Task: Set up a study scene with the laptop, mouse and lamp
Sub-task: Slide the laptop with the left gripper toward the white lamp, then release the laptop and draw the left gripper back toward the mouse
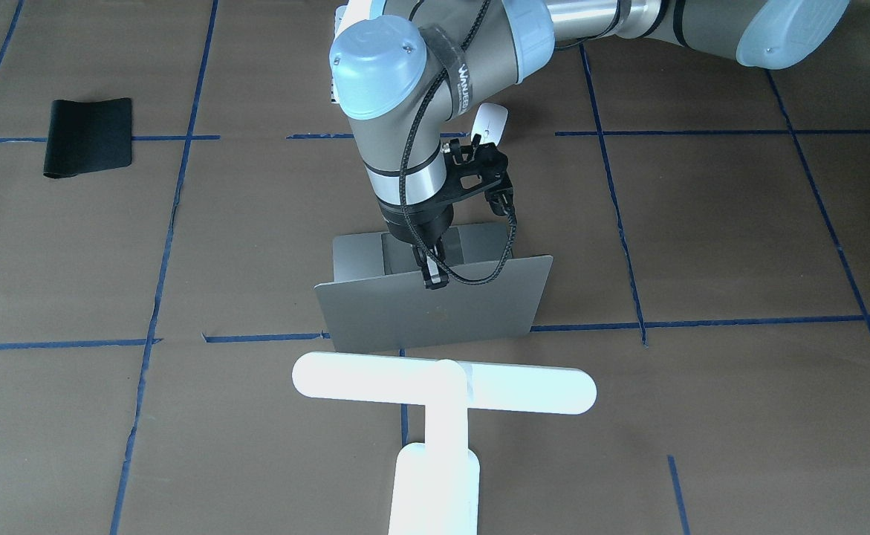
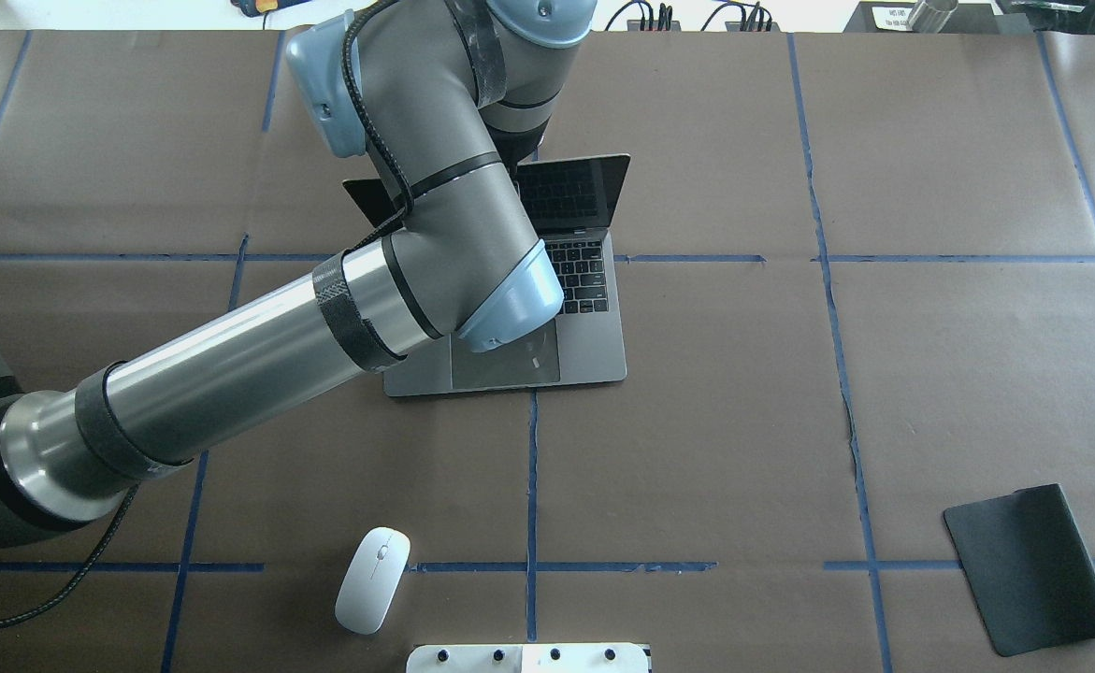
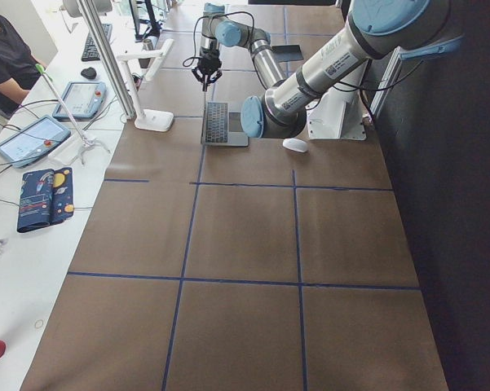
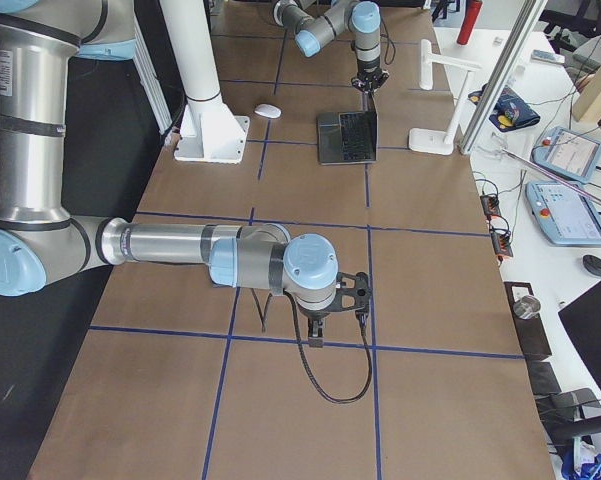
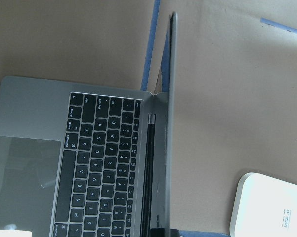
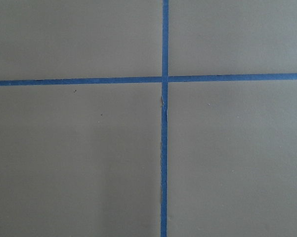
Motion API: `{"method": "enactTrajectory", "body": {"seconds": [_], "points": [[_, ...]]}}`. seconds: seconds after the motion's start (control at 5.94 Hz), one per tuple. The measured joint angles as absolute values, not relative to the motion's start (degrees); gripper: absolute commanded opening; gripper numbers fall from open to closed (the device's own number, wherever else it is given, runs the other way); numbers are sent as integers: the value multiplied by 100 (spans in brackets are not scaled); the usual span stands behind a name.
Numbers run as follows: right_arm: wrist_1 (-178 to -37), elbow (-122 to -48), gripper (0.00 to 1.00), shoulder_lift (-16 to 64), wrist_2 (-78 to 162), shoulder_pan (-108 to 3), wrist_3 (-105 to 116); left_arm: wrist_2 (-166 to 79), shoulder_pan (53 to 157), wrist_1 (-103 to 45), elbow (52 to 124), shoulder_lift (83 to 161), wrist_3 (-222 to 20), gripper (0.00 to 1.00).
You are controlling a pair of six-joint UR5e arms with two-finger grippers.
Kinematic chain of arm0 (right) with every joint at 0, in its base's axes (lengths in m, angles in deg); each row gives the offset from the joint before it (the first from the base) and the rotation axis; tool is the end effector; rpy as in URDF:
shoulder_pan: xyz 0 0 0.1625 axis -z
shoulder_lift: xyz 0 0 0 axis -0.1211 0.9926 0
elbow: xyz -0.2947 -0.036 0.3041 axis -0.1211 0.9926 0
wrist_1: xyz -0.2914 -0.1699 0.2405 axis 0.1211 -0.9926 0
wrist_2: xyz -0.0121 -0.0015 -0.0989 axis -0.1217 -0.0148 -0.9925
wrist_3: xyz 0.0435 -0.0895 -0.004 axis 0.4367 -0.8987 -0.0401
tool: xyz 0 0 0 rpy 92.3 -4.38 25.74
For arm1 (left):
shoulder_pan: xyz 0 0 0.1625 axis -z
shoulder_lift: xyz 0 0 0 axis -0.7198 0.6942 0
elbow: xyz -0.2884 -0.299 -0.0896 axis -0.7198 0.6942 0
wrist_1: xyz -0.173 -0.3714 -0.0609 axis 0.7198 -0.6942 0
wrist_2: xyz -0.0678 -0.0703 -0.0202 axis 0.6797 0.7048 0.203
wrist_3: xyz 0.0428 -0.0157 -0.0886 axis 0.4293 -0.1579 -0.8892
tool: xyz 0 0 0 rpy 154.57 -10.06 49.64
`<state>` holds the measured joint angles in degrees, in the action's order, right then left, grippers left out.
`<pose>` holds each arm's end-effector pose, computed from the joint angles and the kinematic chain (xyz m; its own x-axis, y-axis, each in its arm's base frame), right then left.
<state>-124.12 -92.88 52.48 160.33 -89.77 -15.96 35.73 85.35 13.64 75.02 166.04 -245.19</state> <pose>0.1058 -0.4208 0.6292 0.6283 -0.0019 0.7779 -0.0633 0.9966 0.0535 0.5159 -0.5701 0.0613 -0.2765 -0.9589 -0.0638 0.7781 -0.1844 -0.6004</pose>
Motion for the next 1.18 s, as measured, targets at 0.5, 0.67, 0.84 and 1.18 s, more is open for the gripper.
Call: {"method": "enactTrajectory", "body": {"seconds": [0.5, 0.67, 0.84, 1.18], "points": [[-12420, -9287, 100, 5247, 16033, -8981, -1596, 3573, 8501, 1364, 7521, 16592, -24391, 100], [-12426, -9349, 100, 5224, 16031, -8981, -1594, 3573, 8506, 1394, 7637, 16577, -24190, 100], [-12439, -9447, 100, 5197, 16029, -8981, -1579, 3574, 8521, 1434, 7874, 16508, -23948, 100], [-12427, -9540, 100, 5213, 16049, -8981, -1559, 3579, 8531, 1521, 8672, 16102, -23449, 100]]}}
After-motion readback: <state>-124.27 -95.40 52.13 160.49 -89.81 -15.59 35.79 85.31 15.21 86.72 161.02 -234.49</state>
